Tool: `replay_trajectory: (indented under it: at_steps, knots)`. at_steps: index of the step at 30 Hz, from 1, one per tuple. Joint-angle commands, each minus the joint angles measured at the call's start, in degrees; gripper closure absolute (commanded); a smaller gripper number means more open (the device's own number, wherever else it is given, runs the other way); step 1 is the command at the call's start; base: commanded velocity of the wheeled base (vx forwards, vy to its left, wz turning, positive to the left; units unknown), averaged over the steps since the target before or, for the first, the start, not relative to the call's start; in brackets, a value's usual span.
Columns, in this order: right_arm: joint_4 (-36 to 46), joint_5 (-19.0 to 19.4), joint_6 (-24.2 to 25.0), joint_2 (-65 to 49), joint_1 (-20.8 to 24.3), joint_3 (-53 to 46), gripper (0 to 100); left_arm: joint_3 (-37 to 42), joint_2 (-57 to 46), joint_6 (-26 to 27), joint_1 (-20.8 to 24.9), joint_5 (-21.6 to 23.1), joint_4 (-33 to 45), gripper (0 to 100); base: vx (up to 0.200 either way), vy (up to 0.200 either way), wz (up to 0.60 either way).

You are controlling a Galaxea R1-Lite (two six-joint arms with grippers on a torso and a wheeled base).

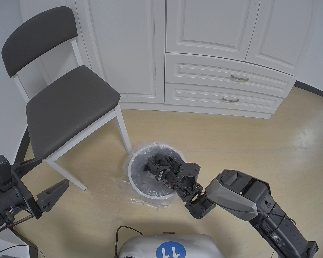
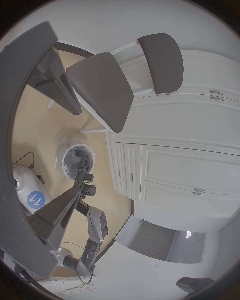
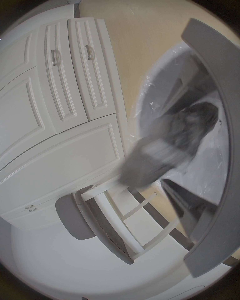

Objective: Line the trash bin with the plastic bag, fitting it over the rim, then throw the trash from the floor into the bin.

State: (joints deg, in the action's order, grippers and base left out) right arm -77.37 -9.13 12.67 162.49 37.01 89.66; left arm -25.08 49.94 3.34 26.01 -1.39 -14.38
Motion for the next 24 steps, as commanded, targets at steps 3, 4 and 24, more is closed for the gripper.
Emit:
replay_trajectory:
  at_steps: [3, 4, 24]
  knots:
    - [-0.8, 0.1, 0.0, -0.1, 0.0, 0.3, 0, -0.1, -0.1, 0.0, 0.0, 0.0, 0.0, 0, 0.000, 0.000, 0.00]
    - [-1.1, 0.1, 0.0, -0.2, 0.0, 0.3, 0, 0.0, -0.1, 0.0, 0.0, 0.0, 0.0, 0, 0.000, 0.000, 0.00]
    - [6.3, 0.6, -11.0, -25.6, -3.8, -24.1, 0, 0.7, 0.9, -0.1, 0.2, 0.0, 0.0, 0, 0.000, 0.000, 0.00]
